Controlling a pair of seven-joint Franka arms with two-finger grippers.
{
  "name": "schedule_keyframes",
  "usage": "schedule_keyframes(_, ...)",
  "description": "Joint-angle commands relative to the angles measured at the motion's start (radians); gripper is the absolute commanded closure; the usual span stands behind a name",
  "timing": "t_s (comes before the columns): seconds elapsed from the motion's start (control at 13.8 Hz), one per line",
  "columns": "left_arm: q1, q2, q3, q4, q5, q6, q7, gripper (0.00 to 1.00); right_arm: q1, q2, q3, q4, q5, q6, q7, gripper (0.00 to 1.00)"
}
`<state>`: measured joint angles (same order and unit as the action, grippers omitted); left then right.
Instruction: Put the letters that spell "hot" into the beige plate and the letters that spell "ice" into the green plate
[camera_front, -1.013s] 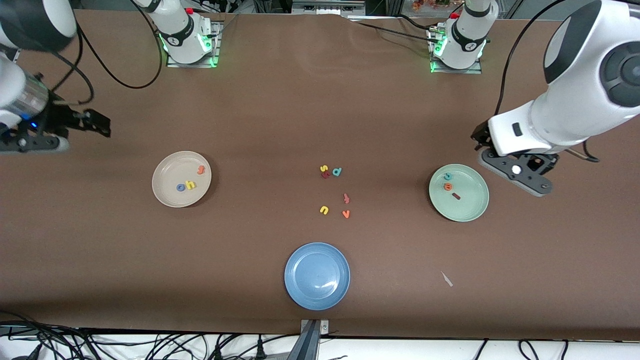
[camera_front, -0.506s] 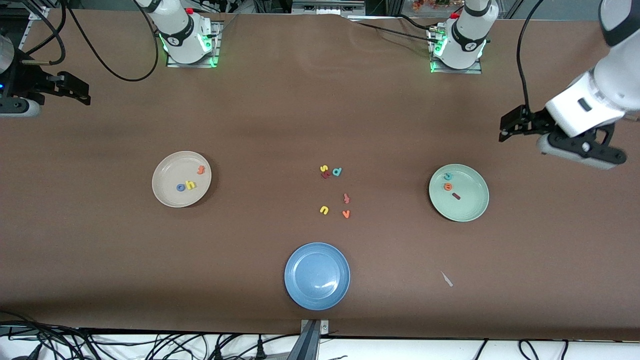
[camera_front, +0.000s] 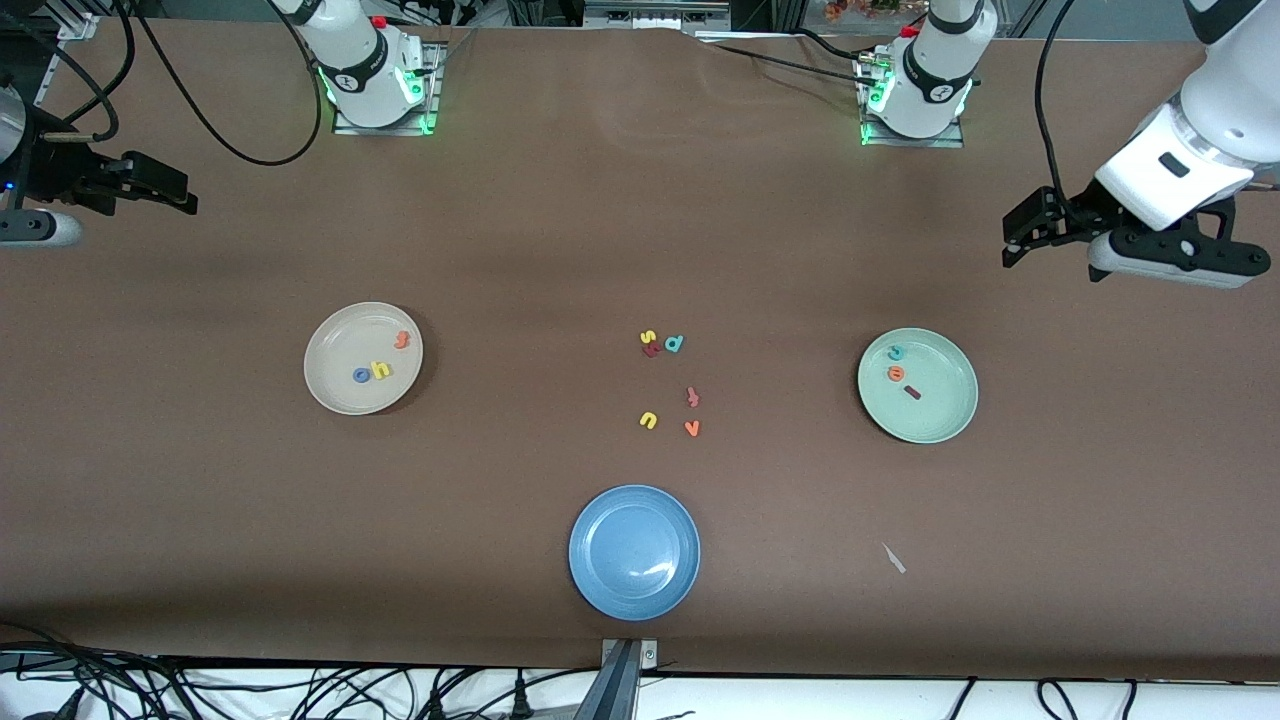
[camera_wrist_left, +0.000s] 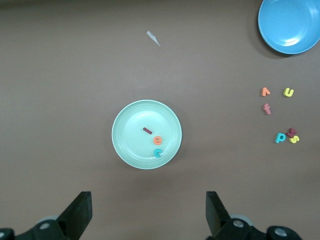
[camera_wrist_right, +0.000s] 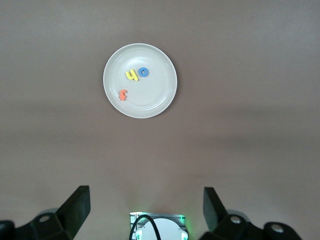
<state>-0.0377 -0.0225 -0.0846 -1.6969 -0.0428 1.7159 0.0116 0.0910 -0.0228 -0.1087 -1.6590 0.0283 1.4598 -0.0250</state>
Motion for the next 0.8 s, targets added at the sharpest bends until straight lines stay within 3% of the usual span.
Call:
schedule_keyframes(0.0, 0.010, -0.024, -0.018, -0.009, 0.029, -0.007, 0.013, 0.00, 0.004, 0.039, 0.015, 0.036, 0.010, -0.018, 0.014, 0.00)
schedule_keyframes(0.72, 0.067, -0.024, -0.076, 0.020, 0.055, -0.090, 0.010, 0.00, 0.015, 0.060, 0.018, 0.057, 0.018, -0.026, 0.016, 0.00)
